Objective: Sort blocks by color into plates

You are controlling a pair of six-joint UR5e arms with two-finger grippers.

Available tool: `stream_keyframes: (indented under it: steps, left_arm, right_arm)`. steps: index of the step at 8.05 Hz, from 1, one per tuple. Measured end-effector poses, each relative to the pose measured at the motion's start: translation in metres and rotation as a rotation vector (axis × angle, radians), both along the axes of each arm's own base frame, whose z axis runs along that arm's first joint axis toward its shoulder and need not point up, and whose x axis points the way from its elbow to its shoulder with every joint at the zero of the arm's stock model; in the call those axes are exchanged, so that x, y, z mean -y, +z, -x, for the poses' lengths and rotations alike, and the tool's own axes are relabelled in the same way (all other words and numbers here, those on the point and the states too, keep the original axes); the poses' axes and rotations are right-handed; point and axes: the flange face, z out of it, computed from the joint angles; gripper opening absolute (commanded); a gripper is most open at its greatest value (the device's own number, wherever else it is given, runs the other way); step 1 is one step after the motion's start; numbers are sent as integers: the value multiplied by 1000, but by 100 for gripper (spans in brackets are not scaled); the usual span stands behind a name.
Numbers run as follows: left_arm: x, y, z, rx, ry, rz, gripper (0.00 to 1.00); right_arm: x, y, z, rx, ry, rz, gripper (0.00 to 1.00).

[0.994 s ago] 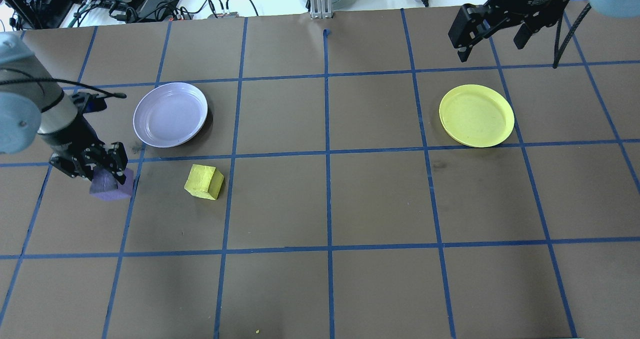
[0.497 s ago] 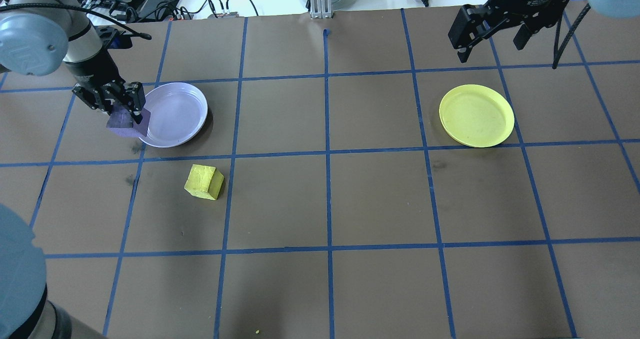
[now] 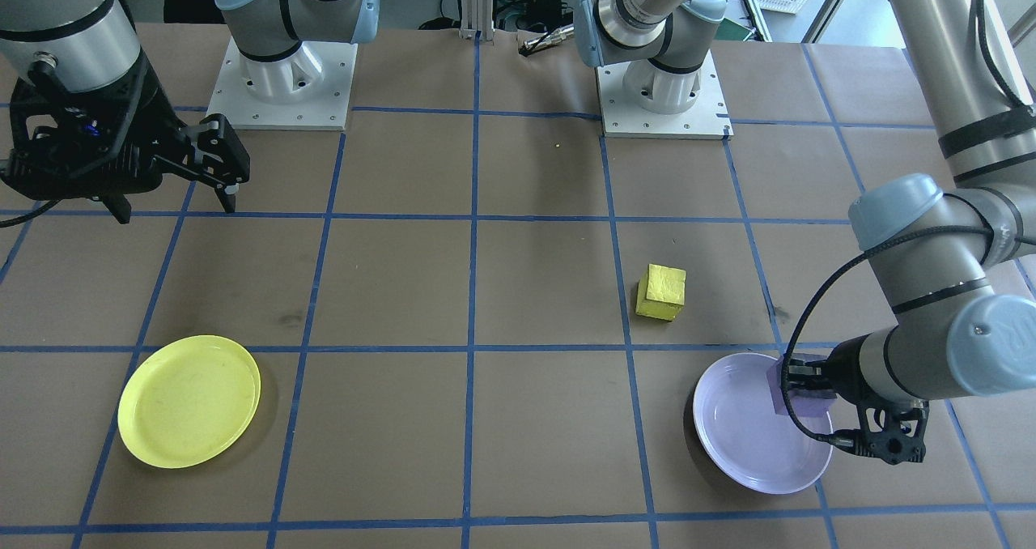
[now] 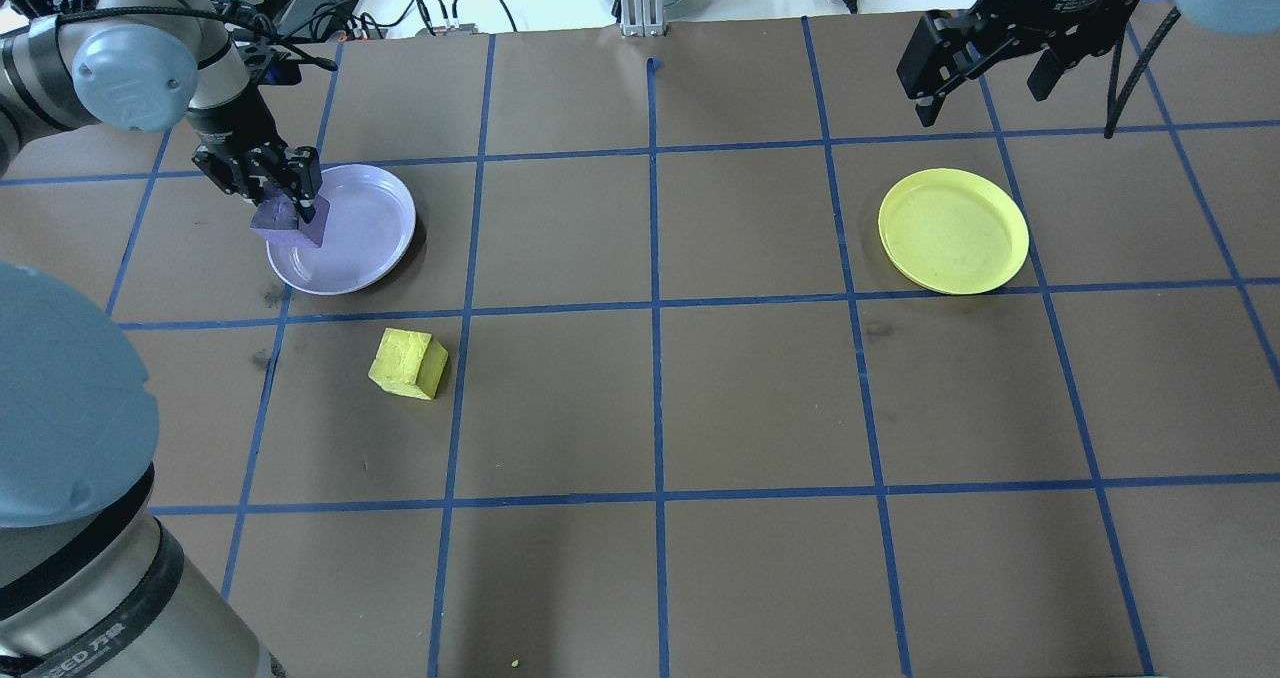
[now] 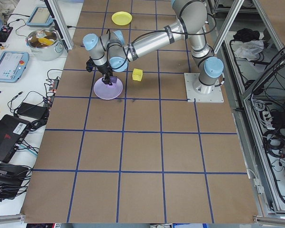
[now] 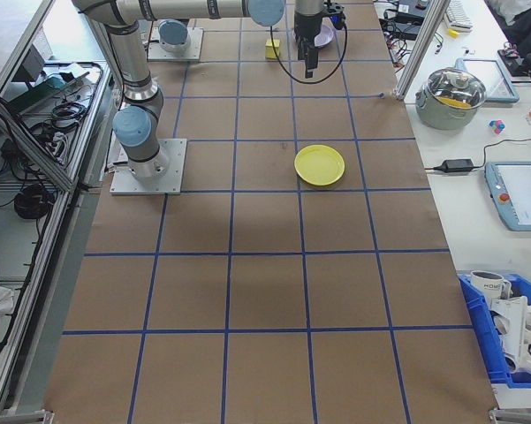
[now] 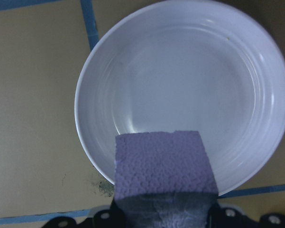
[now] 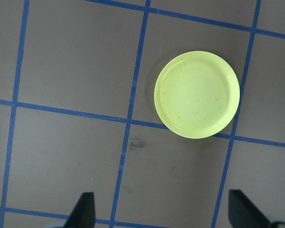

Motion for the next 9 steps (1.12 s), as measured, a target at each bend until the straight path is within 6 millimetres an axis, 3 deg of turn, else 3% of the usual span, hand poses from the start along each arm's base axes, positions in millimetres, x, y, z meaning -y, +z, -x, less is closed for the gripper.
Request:
stream_keyframes:
  steps: [1, 3, 6, 9]
  left_arm:
    - [4, -11, 0, -2, 1, -5, 0]
    - [9, -30, 1, -3, 1, -13, 35]
    - [21, -33, 11, 18, -17, 74, 83]
    - [21, -21, 19, -12, -18, 110, 92]
  right_arm:
    - [0, 0, 0, 0, 0, -1, 100]
    - [0, 0, 0, 1, 1, -1, 100]
    - [0, 0, 0, 2, 1, 0, 100]
    - [0, 0, 0, 3, 1, 0, 100]
